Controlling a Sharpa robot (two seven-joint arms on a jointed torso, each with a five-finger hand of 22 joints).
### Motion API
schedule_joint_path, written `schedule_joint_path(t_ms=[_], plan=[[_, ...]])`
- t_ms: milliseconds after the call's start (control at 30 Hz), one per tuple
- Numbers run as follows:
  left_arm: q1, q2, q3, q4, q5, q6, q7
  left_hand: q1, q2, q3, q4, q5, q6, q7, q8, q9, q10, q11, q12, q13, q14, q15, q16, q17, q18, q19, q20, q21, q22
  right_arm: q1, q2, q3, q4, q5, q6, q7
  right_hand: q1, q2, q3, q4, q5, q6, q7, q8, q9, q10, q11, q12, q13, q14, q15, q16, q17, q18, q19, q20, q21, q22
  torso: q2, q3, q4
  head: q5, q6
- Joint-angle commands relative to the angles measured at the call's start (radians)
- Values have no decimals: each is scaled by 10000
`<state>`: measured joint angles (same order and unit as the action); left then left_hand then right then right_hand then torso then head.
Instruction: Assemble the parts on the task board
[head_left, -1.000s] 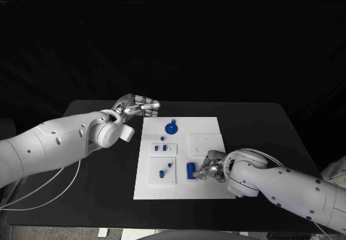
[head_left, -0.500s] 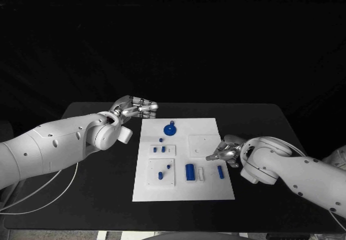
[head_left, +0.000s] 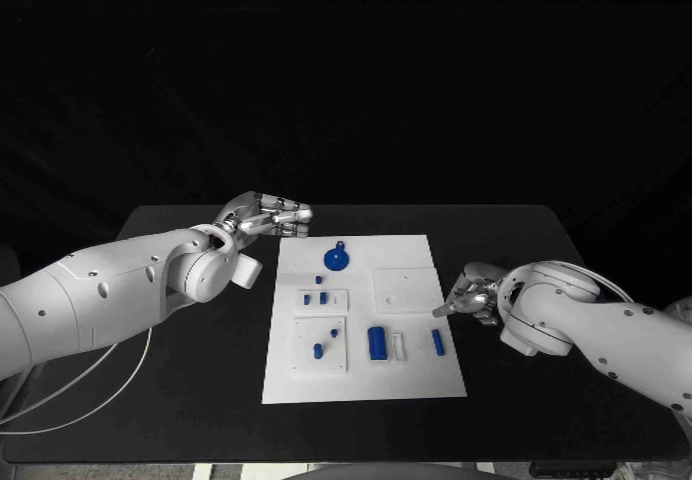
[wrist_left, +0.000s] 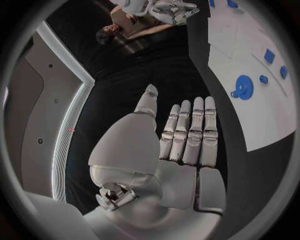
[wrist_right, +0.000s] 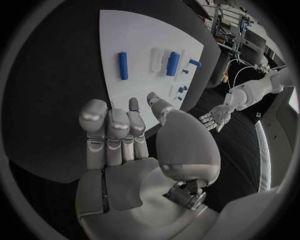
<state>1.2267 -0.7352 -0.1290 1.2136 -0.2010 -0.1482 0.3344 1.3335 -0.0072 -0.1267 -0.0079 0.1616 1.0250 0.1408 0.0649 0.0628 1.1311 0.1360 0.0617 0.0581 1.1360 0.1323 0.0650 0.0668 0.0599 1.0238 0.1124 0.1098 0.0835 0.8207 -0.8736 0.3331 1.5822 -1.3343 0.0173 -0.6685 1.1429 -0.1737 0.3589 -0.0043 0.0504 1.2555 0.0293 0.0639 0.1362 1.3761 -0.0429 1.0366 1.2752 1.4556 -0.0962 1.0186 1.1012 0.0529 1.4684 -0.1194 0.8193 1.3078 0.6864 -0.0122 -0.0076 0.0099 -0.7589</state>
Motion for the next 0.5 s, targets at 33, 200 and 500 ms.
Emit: schedule_joint_path(t_ms=[33,200,500], plan=[[5,16,4,37,-19,-1,137,-31,27,-10,23,-12,27,26,-8,7,-14,-44,-2,5,-25,-19,-30,5,29,39,44,67,-10,-58,75,-61,10,-898,832,-293,25,2,-45,7,-20,65,19,12,57,20,-44,-1,16,37,-26,34,14,-84,284,-38,58,1022,0,-7,10,-13,-9],[5,12,2,65,-19,9,135,-31,27,-10,23,-12,27,26,-8,7,-14,-44,-2,5,-25,-19,-30,5,29,39,44,67,-10,-150,233,-248,-35,-1429,952,-411,-30,-44,-72,134,-21,27,16,7,304,24,-49,-23,27,42,-25,43,34,-98,278,-41,61,1018,2,-14,23,-28,-35],[5,-10,-2,95,-19,12,132,-31,27,-10,23,-12,27,26,-8,7,-14,-44,-2,5,-25,-19,-30,5,29,39,44,67,-10,-298,416,-545,-200,-2117,1283,-535,-167,-92,-154,369,-21,13,15,9,447,23,-54,-51,27,44,-22,33,34,-108,274,-38,64,1017,-2,-25,19,-17,-79]])
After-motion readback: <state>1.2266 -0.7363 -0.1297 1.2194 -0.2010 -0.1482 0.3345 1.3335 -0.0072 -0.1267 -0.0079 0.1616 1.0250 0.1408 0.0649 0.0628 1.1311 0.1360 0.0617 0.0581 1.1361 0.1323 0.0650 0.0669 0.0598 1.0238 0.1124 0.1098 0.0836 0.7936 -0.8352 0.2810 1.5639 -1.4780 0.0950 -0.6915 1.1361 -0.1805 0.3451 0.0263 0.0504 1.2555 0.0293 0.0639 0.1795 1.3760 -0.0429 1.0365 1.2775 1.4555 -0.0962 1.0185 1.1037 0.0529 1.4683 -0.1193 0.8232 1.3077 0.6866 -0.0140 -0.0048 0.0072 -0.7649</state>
